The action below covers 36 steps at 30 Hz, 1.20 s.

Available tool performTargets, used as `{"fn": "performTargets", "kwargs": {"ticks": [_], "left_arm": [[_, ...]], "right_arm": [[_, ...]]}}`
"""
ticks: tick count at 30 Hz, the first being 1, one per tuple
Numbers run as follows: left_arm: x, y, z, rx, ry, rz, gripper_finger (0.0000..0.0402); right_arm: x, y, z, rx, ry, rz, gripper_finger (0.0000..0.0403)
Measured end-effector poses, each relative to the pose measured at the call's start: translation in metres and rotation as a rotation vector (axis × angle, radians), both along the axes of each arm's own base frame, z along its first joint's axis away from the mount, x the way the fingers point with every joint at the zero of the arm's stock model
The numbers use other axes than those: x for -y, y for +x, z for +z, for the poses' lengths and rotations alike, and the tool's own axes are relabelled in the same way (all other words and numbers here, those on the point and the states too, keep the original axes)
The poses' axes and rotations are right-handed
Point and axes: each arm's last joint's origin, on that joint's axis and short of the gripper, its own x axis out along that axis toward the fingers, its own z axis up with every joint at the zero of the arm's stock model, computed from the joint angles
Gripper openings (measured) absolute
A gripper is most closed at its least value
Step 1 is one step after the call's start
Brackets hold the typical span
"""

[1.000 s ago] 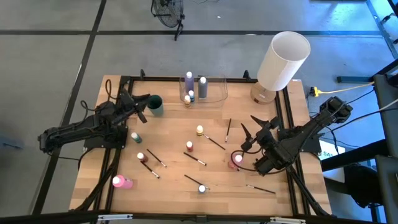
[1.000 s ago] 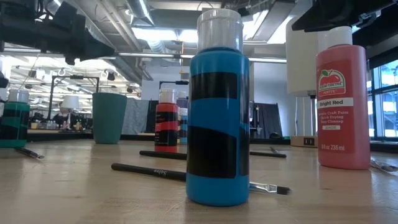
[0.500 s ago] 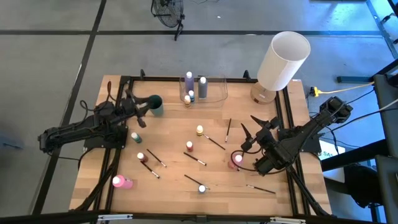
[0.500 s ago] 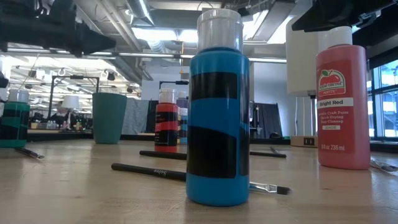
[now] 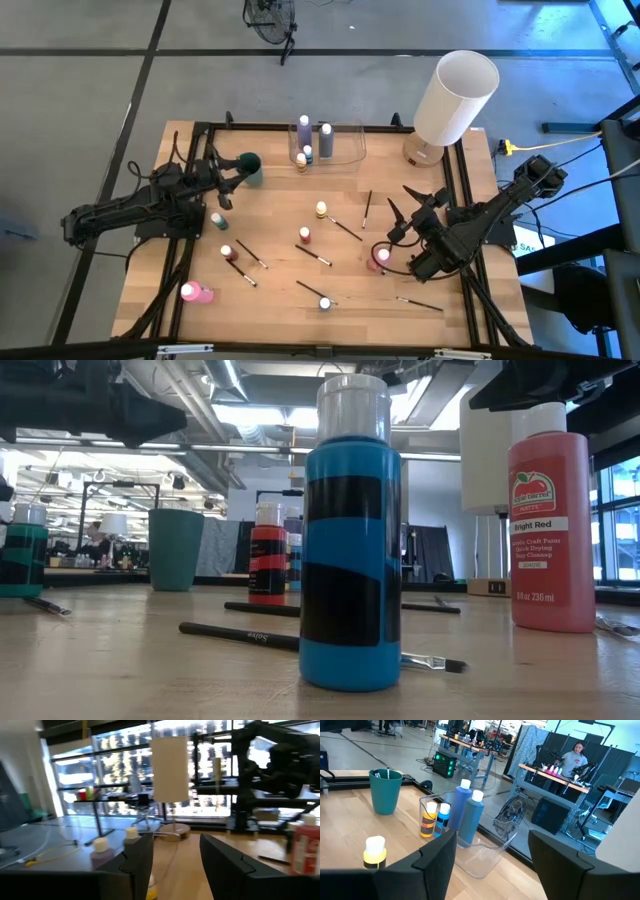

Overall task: Pick & Place Paint Supplies
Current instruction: Put the yellow paint bottle into the transparent bin

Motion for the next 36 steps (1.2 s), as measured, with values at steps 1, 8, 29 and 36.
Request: {"fn": "performTargets", "kwargs": {"ticks": [1, 8, 29, 36], "left_arm": [[0.0, 0.0, 0.0, 0.005, -0.011, -0.013, 0.016], [0.0, 0.0, 0.0, 0.036, -0.1, -0.017, 0.0213], [0.004, -0.003, 0.02, 0.206, -0.129, -0.135, 0.0274], [0.009, 0.0, 0.049, 0.189, -0.02, -0.167, 0.0274]], "right_arm": [[0.0, 0.0, 0.0, 0.0, 0.0, 0.0, 0.0249], [0.001, 0.001, 0.0, 0.001, -0.001, -0.005, 0.0249], [0.003, 0.005, -0.001, -0.081, -0.032, -0.018, 0.0249], [0.003, 0.006, -0.001, -0.092, -0.051, -0.013, 0.0242]]}}
